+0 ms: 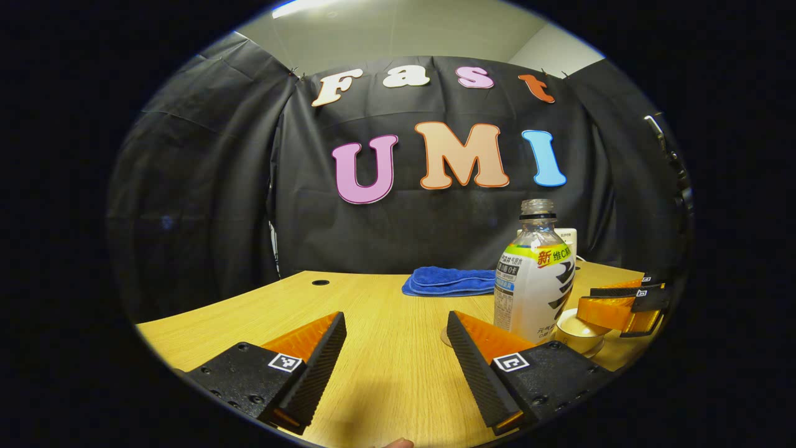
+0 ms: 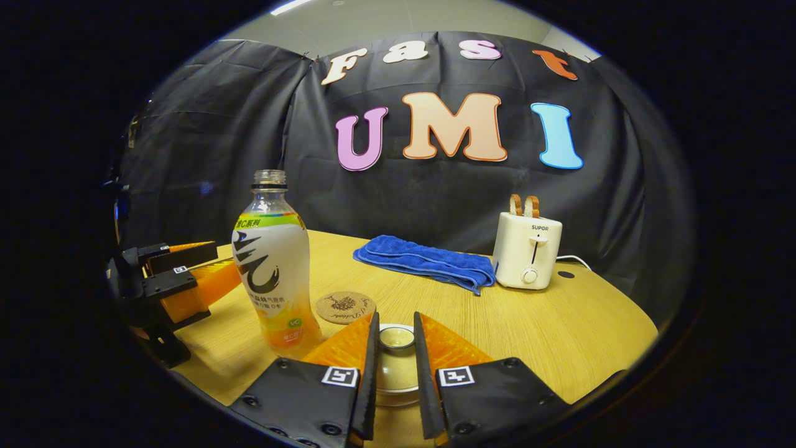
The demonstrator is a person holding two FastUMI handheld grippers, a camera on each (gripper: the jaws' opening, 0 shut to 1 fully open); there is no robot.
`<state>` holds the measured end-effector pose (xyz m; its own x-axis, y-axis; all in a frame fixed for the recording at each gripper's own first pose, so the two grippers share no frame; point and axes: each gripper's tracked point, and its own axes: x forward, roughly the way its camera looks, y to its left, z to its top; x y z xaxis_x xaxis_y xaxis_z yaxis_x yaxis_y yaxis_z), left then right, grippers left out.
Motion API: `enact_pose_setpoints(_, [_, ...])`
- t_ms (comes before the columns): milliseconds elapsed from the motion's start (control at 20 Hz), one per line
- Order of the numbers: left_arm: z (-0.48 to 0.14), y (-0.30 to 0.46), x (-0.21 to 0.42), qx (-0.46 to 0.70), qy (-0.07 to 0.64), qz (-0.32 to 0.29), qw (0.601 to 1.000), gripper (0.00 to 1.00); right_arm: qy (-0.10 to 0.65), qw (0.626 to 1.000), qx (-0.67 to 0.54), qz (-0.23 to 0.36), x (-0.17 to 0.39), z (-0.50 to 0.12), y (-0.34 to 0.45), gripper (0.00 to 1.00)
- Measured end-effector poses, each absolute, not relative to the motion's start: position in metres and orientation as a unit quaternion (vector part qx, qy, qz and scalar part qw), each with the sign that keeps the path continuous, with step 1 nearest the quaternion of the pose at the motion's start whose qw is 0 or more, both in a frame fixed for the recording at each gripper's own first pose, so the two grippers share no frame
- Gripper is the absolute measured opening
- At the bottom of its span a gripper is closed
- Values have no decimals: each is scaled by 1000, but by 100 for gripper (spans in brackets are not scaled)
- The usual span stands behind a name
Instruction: Open the teacup lid with one hand, grasp the water bottle and pour water into the teacup with the other hand; after pouring, place the water bottle on the coaster and then close the teacup lid.
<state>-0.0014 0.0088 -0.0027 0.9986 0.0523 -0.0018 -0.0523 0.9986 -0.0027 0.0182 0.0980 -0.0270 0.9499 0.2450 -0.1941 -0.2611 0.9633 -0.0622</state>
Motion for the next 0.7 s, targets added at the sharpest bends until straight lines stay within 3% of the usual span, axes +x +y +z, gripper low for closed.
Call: enact_pose_setpoints(700, [-2,-30,-21,-6,3,-67,998,96,34,991,0,126,19,29,84,32])
